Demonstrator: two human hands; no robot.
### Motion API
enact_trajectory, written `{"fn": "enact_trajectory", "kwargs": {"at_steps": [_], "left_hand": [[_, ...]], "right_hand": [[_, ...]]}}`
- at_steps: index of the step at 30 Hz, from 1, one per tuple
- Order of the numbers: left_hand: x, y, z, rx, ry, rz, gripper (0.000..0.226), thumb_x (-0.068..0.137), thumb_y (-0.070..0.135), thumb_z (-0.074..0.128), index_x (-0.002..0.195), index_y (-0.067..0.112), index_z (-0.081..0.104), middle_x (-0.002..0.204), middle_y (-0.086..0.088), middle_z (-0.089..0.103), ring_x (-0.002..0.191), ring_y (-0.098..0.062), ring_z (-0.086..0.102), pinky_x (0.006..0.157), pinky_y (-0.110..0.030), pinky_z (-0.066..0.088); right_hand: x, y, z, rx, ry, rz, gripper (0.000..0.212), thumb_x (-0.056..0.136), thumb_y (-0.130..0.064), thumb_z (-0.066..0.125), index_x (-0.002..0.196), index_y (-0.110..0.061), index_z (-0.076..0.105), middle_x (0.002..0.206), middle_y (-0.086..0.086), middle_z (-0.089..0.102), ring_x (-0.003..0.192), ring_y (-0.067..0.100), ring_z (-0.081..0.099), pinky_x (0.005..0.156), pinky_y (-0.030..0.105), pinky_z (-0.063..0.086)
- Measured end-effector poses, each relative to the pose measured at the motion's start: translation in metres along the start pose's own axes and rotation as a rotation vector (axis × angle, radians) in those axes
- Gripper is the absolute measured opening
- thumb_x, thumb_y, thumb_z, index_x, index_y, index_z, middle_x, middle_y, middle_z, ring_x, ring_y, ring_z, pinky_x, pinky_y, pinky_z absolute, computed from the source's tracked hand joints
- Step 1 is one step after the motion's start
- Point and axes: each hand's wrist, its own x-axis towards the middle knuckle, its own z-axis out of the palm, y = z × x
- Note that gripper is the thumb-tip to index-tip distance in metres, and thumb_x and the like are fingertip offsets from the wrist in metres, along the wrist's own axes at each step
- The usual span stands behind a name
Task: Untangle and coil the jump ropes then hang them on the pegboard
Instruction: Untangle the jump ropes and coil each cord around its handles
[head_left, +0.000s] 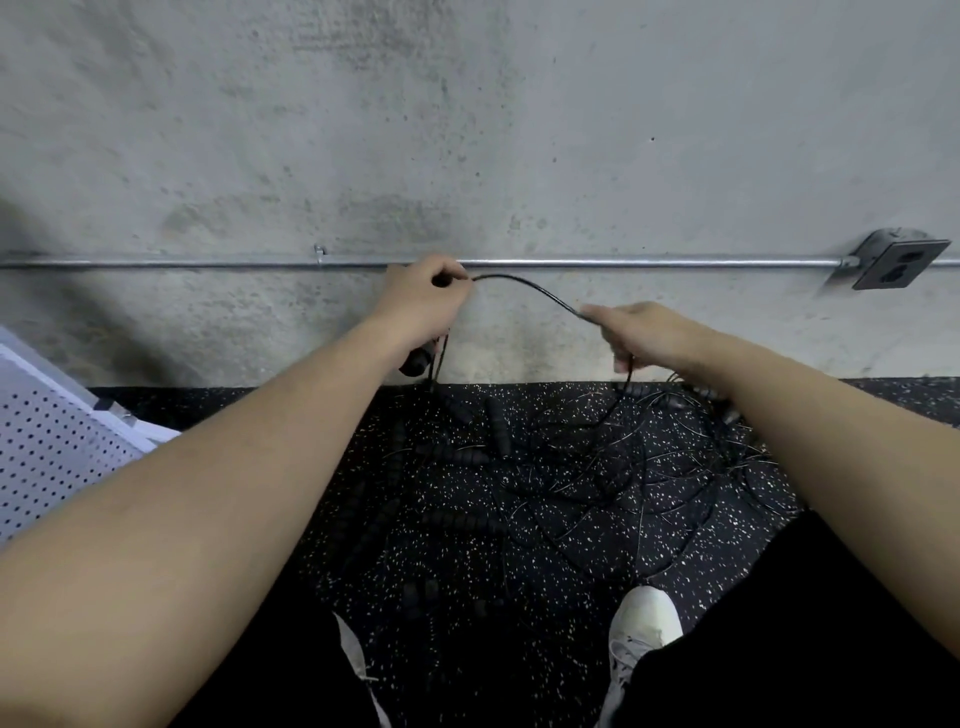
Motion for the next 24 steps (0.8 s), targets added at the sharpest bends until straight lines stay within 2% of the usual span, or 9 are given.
{"fn": "enact_trajectory", "kwargs": {"at_steps": [2, 4, 8, 12, 15, 17, 20, 22, 24], "left_hand": [[-0.002, 0.001, 0.005, -0.001, -0.025, 0.02, 0.021, 0.1, 0.029, 0.058, 0.121, 0.031, 0.062, 0.093, -0.004, 0.059, 0.053, -0.016, 0.054, 0.036, -0.02, 0.04], [-0.006, 0.007, 0.013, 0.028, -0.033, 0.083, 0.025, 0.099, 0.031, 0.057, 0.123, 0.035, 0.063, 0.112, -0.006, 0.058, 0.059, -0.022, 0.062, 0.038, -0.02, 0.043], [-0.021, 0.023, 0.036, 0.14, -0.149, 0.231, 0.029, 0.102, 0.047, 0.052, 0.127, 0.039, 0.063, 0.127, -0.005, 0.047, 0.069, -0.032, 0.073, 0.04, -0.023, 0.049], [-0.025, 0.027, 0.039, 0.232, -0.185, 0.28, 0.026, 0.104, 0.048, 0.049, 0.108, 0.031, 0.069, 0.124, 0.0, 0.043, 0.07, -0.02, 0.066, 0.045, -0.02, 0.051], [-0.023, 0.026, 0.034, 0.245, -0.173, 0.327, 0.028, 0.104, 0.045, 0.049, 0.089, 0.03, 0.065, 0.114, 0.002, 0.043, 0.061, -0.019, 0.059, 0.044, -0.021, 0.05], [-0.018, 0.023, 0.031, 0.192, -0.119, 0.323, 0.03, 0.105, 0.042, 0.047, 0.082, 0.028, 0.061, 0.107, -0.006, 0.047, 0.058, -0.02, 0.058, 0.041, -0.02, 0.047], [-0.007, 0.021, 0.016, 0.024, 0.034, 0.225, 0.03, 0.105, 0.04, 0.049, 0.079, 0.031, 0.058, 0.103, -0.019, 0.054, 0.053, -0.018, 0.057, 0.04, -0.022, 0.045], [0.0, 0.016, 0.001, -0.09, 0.127, 0.12, 0.029, 0.105, 0.039, 0.05, 0.079, 0.028, 0.058, 0.087, -0.02, 0.056, 0.041, -0.015, 0.051, 0.039, -0.023, 0.041], [0.003, 0.009, -0.011, -0.071, 0.102, 0.039, 0.023, 0.104, 0.039, 0.052, 0.086, 0.028, 0.061, 0.073, -0.013, 0.055, 0.04, -0.019, 0.048, 0.041, -0.023, 0.039]], "right_hand": [[0.001, -0.009, -0.003, 0.12, 0.145, -0.028, 0.045, 0.096, -0.056, 0.056, 0.069, -0.021, 0.049, 0.068, 0.004, 0.047, 0.067, 0.021, 0.049, 0.081, 0.038, 0.057], [0.001, -0.018, 0.0, 0.13, 0.192, -0.067, 0.047, 0.092, -0.055, 0.063, 0.065, -0.024, 0.041, 0.065, 0.001, 0.041, 0.062, 0.019, 0.042, 0.066, 0.028, 0.042], [0.0, -0.038, 0.015, 0.068, 0.22, -0.179, 0.046, 0.097, -0.048, 0.058, 0.063, -0.023, 0.04, 0.049, -0.011, 0.034, 0.041, 0.005, 0.031, 0.048, 0.027, 0.026], [-0.003, -0.048, 0.019, 0.101, 0.247, -0.244, 0.046, 0.1, -0.055, 0.048, 0.069, -0.023, 0.041, 0.061, -0.004, 0.039, 0.052, 0.011, 0.035, 0.056, 0.03, 0.03], [-0.005, -0.042, 0.018, 0.23, 0.109, -0.209, 0.051, 0.102, -0.059, 0.04, 0.066, -0.023, 0.042, 0.056, -0.007, 0.04, 0.05, 0.012, 0.033, 0.053, 0.029, 0.03], [-0.007, -0.036, 0.017, 0.308, -0.018, -0.185, 0.057, 0.102, -0.062, 0.033, 0.07, -0.019, 0.05, 0.054, -0.002, 0.046, 0.049, 0.014, 0.041, 0.058, 0.032, 0.044], [-0.008, -0.022, 0.015, 0.155, -0.157, -0.069, 0.072, 0.1, -0.07, 0.018, 0.08, -0.017, 0.061, 0.08, 0.012, 0.071, 0.08, 0.023, 0.065, 0.091, 0.042, 0.051], [-0.007, -0.009, 0.013, -0.007, -0.213, 0.01, 0.074, 0.102, -0.066, 0.013, 0.081, -0.015, 0.062, 0.095, 0.012, 0.076, 0.088, 0.022, 0.067, 0.094, 0.04, 0.046], [-0.007, 0.001, 0.009, -0.1, -0.224, 0.064, 0.067, 0.104, -0.062, 0.017, 0.074, -0.017, 0.056, 0.089, 0.012, 0.076, 0.078, 0.02, 0.065, 0.091, 0.04, 0.045]]}}
